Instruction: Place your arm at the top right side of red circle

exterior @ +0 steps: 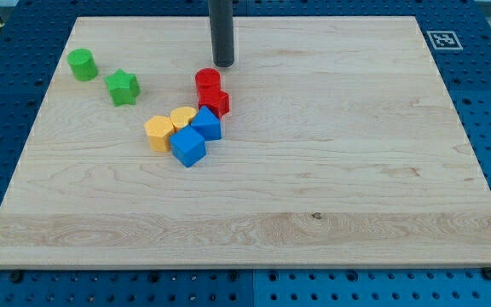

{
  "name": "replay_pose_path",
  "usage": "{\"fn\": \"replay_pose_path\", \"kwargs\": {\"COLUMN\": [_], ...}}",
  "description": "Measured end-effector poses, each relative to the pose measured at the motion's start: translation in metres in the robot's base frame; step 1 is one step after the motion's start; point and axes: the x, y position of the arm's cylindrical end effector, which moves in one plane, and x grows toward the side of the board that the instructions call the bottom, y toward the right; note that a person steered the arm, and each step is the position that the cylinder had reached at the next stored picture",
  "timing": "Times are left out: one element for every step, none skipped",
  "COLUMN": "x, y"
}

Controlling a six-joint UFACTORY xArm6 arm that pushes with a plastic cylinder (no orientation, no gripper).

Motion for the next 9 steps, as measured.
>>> {"fn": "replay_pose_path", "kwargs": {"x": [0.001,0.001,0.003,0.007,0.006,0.008,0.013,0.014,0.022], "y": [-0.015,-0.033,-0.04,-0.019,0.021,0.034,0.021,0.002,-0.018]}}
